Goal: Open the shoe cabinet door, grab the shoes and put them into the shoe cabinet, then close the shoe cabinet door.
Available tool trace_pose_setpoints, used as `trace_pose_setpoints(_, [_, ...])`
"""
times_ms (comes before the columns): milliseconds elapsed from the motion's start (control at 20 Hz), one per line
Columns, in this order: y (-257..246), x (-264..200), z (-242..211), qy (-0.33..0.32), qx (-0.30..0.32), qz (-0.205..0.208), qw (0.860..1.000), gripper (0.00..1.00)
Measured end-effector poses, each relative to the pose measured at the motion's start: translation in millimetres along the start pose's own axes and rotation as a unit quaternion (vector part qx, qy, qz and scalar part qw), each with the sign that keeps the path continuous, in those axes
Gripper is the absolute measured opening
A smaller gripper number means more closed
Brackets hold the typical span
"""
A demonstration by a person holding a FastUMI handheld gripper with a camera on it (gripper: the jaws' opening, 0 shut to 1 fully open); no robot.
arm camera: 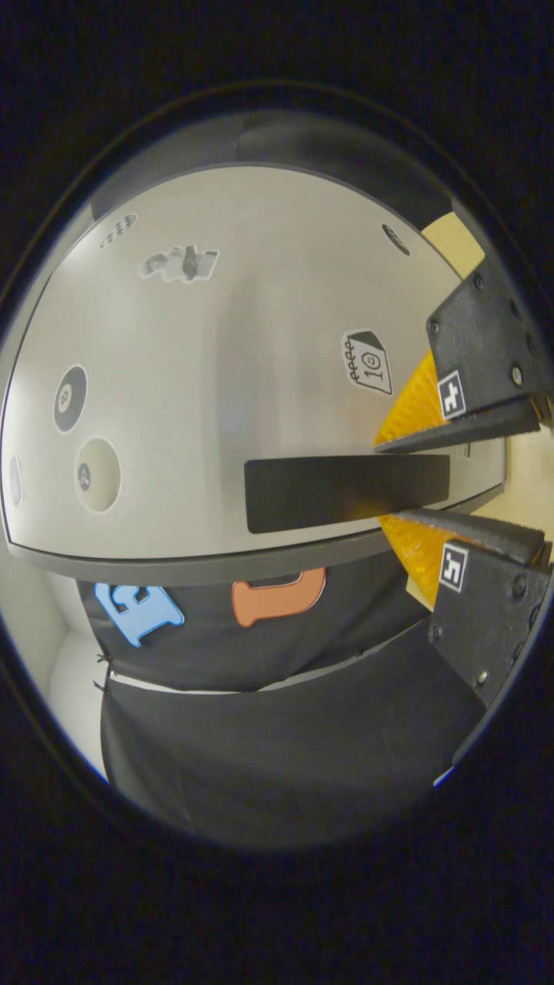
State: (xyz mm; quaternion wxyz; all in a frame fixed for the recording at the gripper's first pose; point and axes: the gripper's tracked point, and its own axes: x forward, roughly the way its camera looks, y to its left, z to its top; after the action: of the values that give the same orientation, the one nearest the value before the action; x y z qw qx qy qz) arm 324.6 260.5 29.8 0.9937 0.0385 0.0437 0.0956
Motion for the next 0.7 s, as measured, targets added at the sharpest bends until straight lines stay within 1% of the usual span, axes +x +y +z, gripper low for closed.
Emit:
trace_pose_setpoints(100, [-2, 5, -2, 0.002, -0.005, -0.001, 1.0, 0.4])
trace_pose_setpoints(200, [-1, 2, -2, 0.003, -0.008, 0.013, 1.0, 0.36])
trace_pose_setpoints(450, [-2, -3, -5, 0.002, -0.023, 0.035, 0.999, 0.31])
trace_pose_setpoints(700, [-2, -28, -5, 0.002, -0.025, 0.055, 0.998, 0.29])
